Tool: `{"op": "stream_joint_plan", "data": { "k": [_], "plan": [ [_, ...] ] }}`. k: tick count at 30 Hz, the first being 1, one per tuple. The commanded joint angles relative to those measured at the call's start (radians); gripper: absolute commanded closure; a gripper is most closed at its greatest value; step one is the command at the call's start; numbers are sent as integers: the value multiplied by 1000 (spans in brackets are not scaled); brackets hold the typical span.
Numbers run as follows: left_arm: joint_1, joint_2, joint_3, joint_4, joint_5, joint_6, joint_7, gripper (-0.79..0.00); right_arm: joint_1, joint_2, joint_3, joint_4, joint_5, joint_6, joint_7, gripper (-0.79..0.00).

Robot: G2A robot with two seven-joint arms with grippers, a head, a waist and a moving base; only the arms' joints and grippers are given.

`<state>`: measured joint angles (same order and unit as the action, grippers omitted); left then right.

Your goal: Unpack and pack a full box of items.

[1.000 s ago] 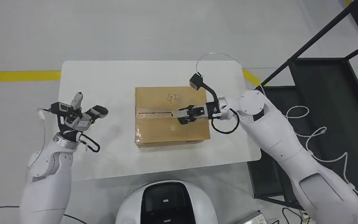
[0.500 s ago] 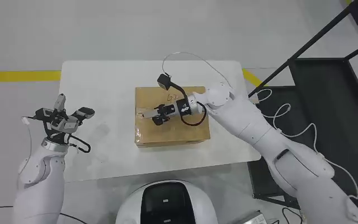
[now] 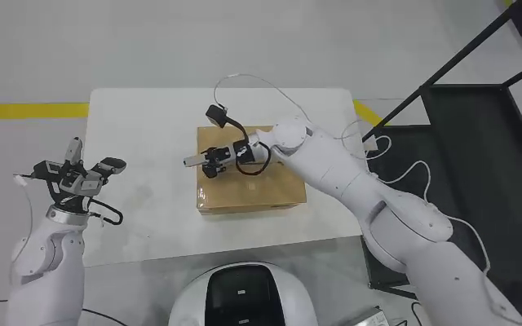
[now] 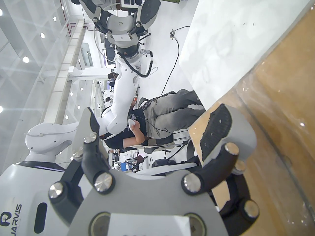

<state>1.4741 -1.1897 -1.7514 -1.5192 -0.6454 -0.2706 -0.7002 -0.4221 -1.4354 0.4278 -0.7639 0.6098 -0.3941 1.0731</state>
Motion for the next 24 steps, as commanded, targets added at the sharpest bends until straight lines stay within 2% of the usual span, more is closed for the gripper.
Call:
{"op": "stream_joint_plan", "data": {
  "k": [1, 6, 10, 16, 24],
  "plan": [
    [0, 0, 0, 0, 0, 0, 0, -785, 10, -18, -9, 32, -20, 0, -22, -785],
    [0, 0, 0, 0, 0, 0, 0, -785, 26, -55, -22, 107, -61, 23, -50, -785],
    [0, 0, 0, 0, 0, 0, 0, -785, 28, -60, -7, 150, -86, 25, -72, -785],
    [0, 0, 0, 0, 0, 0, 0, -785, 11, -45, 27, 151, -106, 34, -43, -785],
    [0, 0, 0, 0, 0, 0, 0, -785, -38, -3, 76, 57, -164, 85, -31, -785]
  ]
}}
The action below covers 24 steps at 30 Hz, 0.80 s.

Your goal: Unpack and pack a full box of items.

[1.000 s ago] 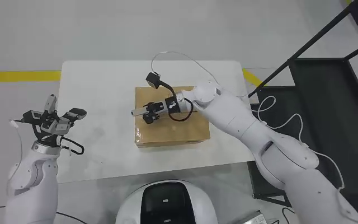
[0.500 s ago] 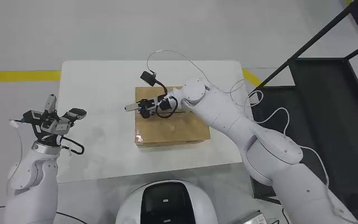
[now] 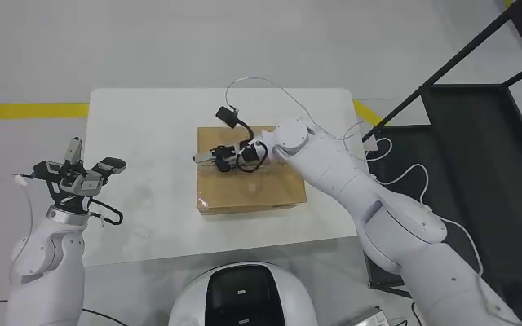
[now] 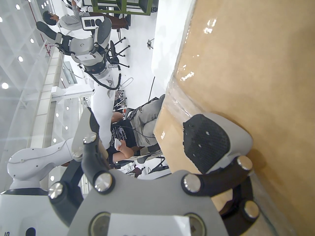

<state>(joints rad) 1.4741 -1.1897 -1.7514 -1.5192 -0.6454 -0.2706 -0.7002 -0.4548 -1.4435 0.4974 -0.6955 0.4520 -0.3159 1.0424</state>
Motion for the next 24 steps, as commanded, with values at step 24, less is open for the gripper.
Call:
{"op": "stream_joint_plan", "data": {
  "k": [24],
  "plan": [
    [0, 0, 0, 0, 0, 0, 0, -785, -289, 195, 318, -510, -186, 221, -39, -785]
  ]
}}
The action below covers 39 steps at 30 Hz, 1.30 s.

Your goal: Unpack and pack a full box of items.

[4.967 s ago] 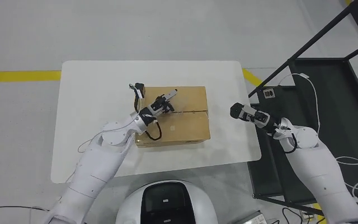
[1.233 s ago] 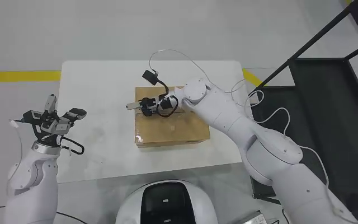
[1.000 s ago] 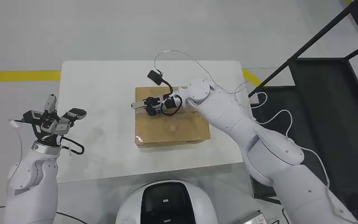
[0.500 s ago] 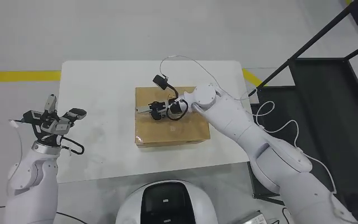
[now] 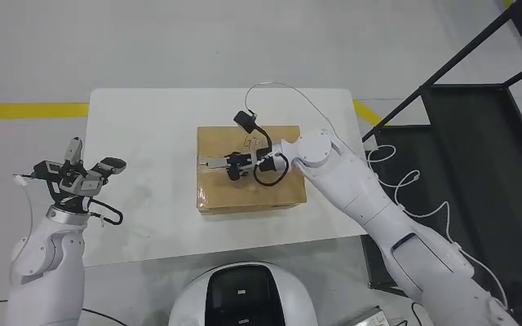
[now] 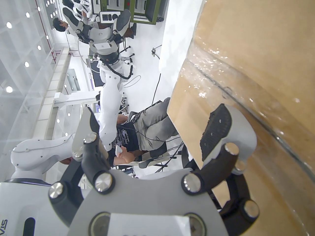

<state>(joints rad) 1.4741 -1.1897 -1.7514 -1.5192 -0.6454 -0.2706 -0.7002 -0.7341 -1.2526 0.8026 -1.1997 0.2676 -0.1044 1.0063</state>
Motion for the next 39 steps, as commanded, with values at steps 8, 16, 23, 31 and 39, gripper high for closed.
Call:
{"op": "stream_joint_plan", "data": {
  "k": [8, 16, 23, 31, 39],
  "plan": [
    [0, 0, 0, 0, 0, 0, 0, -785, -62, 30, 90, -33, -19, 53, -26, -785],
    [0, 0, 0, 0, 0, 0, 0, -785, -128, 59, 161, -95, -75, 119, -53, -785],
    [0, 0, 0, 0, 0, 0, 0, -785, -219, 94, 259, -190, -126, 179, -75, -785],
    [0, 0, 0, 0, 0, 0, 0, -785, -310, 126, 374, -278, -162, 229, -102, -785],
    [0, 0, 0, 0, 0, 0, 0, -785, -410, 153, 474, -355, -188, 273, -119, -785]
  ]
}}
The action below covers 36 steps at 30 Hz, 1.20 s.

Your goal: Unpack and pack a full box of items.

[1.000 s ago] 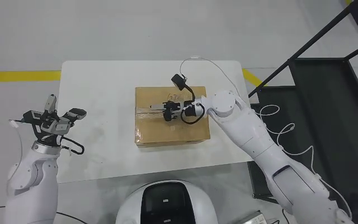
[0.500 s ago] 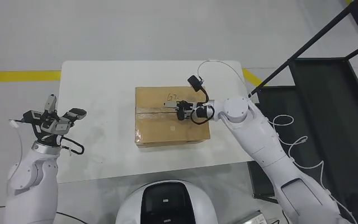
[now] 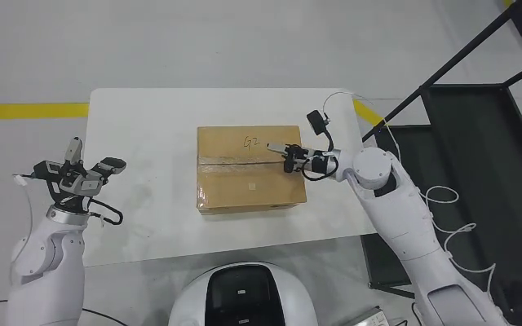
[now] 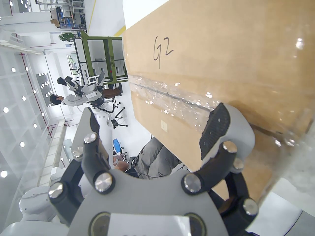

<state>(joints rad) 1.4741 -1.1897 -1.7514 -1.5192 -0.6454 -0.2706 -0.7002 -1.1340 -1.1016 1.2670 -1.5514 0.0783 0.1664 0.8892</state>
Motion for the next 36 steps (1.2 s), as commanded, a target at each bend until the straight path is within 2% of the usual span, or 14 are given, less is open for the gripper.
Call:
{"op": "stream_joint_plan", "data": {
  "k": [1, 12, 17, 21, 22, 36],
  "plan": [
    [0, 0, 0, 0, 0, 0, 0, -785, -21, 4, 21, -6, 4, 2, -4, -785],
    [0, 0, 0, 0, 0, 0, 0, -785, -159, 31, 174, -94, 20, -48, -53, -785],
    [0, 0, 0, 0, 0, 0, 0, -785, -255, 44, 294, -163, 49, -155, -99, -785],
    [0, 0, 0, 0, 0, 0, 0, -785, -298, 46, 356, -128, 129, -271, -106, -785],
    [0, 0, 0, 0, 0, 0, 0, -785, -300, 46, 357, -118, 154, -300, -93, -785],
    [0, 0, 0, 0, 0, 0, 0, -784, -300, 46, 357, -118, 154, -300, -93, -785]
  ]
}}
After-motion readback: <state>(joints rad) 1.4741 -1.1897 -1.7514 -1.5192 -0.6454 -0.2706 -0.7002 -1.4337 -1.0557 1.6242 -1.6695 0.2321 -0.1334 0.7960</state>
